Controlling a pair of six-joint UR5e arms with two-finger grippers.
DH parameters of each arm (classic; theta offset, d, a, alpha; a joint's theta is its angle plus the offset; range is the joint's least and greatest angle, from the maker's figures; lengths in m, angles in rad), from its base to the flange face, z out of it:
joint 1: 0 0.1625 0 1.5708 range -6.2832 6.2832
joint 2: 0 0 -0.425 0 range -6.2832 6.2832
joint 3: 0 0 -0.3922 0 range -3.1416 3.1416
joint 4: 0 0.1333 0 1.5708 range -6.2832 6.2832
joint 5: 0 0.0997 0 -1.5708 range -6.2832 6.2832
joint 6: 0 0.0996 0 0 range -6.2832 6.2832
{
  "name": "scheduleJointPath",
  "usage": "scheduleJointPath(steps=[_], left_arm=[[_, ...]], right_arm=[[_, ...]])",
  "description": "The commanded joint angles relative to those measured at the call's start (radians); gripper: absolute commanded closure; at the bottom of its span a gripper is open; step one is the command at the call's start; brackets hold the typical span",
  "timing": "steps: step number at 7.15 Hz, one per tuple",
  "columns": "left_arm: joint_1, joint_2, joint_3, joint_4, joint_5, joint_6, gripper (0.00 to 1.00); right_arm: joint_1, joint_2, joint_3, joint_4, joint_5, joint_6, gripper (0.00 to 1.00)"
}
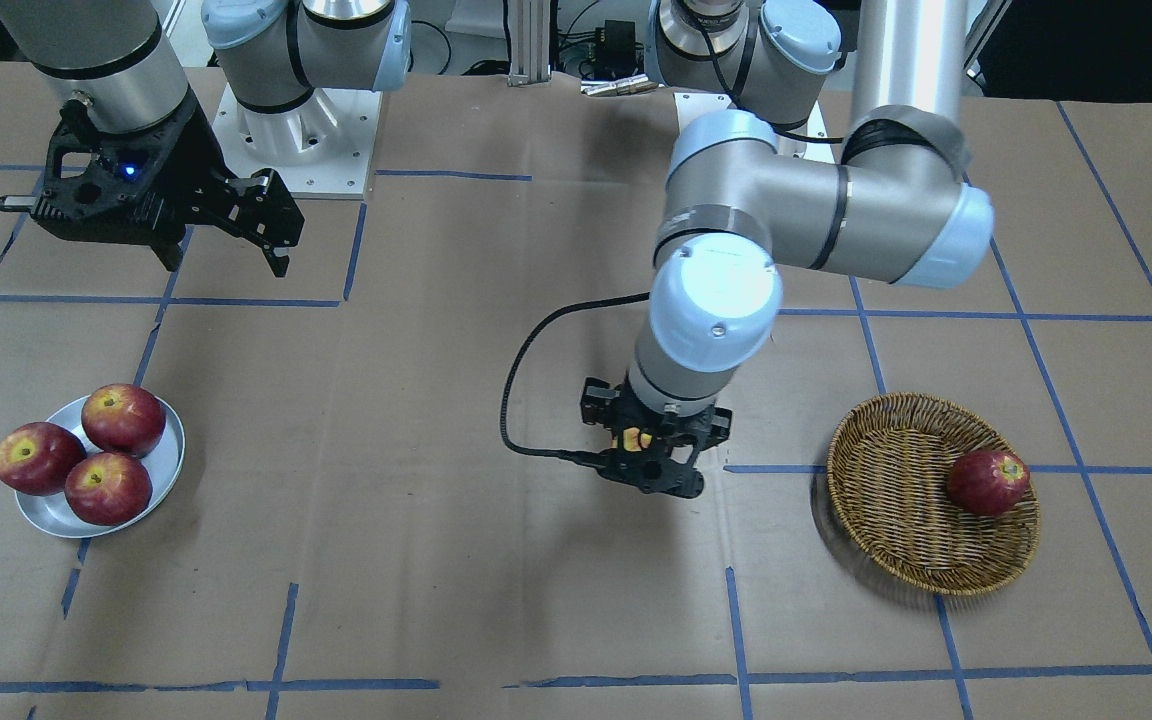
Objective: Transfer apple from basket to plate
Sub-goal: 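Carry the apple with the left gripper toward the table center and lower it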
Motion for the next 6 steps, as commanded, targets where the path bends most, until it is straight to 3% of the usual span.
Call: scheduleJointPath(steps=[1,4,6], left_arm=[[-0.039,-0.094,-0.022,0.139,-0.046,-0.101,0.53],[-0.042,-0.112,-0.022,0.143,-0.049,-0.111,0.51],[-0.042,-0.103,-0.020,0.140,-0.047,-0.112,0.18]], right_arm=[[0.000,0.000,0.000,0.001,0.000,0.000,0.00],[0.000,0.002,0.000,0.000,0.000,0.000,0.00],[0.000,0.002,0.000,0.000,0.000,0.000,0.00]])
